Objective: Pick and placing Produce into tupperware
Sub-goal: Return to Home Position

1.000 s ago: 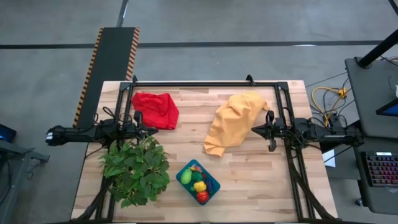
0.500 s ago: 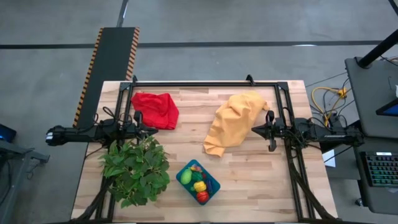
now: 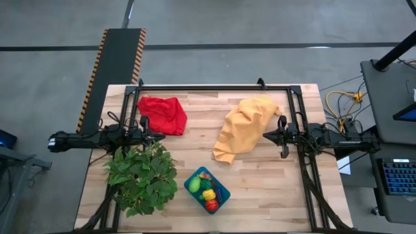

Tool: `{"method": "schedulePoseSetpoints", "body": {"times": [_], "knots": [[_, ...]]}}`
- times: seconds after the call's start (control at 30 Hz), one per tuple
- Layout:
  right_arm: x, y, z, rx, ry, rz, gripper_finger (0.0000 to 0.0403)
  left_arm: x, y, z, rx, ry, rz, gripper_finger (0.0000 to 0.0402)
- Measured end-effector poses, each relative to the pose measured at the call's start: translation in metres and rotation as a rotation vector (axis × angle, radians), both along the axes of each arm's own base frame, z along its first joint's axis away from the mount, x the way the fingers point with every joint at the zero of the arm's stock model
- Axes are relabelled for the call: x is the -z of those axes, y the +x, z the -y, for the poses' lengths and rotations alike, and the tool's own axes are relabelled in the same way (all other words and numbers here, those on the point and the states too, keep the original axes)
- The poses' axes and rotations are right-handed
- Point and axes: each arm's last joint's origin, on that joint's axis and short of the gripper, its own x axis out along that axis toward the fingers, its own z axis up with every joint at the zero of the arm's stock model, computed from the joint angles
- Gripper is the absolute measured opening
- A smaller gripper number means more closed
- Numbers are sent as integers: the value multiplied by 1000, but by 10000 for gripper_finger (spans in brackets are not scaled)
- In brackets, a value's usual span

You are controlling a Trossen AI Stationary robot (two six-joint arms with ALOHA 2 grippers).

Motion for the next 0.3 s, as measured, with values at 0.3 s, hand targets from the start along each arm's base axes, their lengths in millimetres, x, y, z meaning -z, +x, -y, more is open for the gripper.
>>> {"method": "schedulePoseSetpoints", "body": {"times": [0.3], "knots": [[0, 0, 0, 0, 0, 0, 9, 0, 0, 0, 1, 0, 1, 0]]}}
